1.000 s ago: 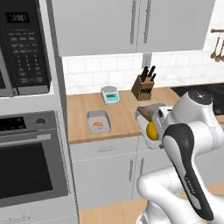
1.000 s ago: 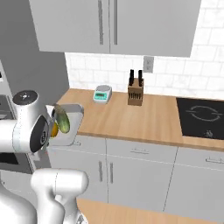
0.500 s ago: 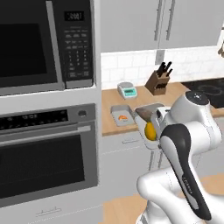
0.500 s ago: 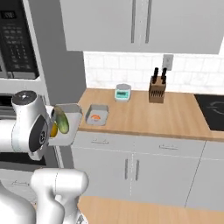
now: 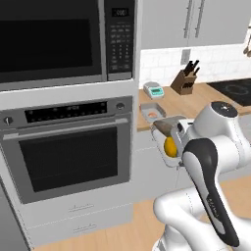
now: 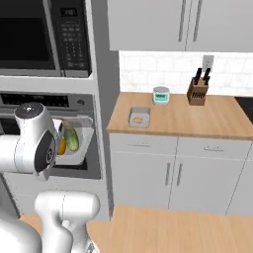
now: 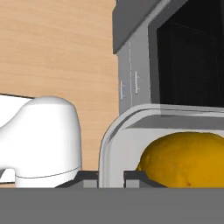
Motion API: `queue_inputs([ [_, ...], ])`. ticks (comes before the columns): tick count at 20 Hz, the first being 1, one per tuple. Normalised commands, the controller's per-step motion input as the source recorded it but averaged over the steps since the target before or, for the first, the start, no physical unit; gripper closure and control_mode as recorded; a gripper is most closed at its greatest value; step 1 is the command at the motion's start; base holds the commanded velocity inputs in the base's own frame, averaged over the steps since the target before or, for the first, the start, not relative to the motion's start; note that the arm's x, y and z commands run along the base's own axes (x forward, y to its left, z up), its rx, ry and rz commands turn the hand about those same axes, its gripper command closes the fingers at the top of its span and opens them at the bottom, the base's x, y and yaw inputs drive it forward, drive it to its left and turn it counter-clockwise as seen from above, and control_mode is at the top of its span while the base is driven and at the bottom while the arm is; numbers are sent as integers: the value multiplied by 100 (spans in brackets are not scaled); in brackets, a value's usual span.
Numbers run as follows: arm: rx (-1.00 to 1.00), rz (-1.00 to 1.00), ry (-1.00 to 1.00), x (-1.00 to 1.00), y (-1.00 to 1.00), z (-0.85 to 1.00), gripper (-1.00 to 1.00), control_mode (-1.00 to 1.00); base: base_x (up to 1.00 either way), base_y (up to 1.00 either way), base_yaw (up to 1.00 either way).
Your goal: Take the meat container that has the shrimp and place it on the second highest rack of the freezer. Then take the vegetable container that has the lemon and cucumber and place it on the highest rack of the freezer.
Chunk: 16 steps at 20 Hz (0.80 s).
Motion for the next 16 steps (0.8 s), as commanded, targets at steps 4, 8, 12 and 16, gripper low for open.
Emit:
queue_inputs([
  [4, 0, 0, 0, 0, 0, 0, 100, 100, 0, 100, 0],
  [8, 0, 0, 0, 0, 0, 0, 100, 100, -2, 100, 0],
  [12, 0, 0, 0, 0, 0, 0, 100, 100, -1, 100, 0],
  [16, 0, 0, 0, 0, 0, 0, 100, 100, 0, 100, 0],
])
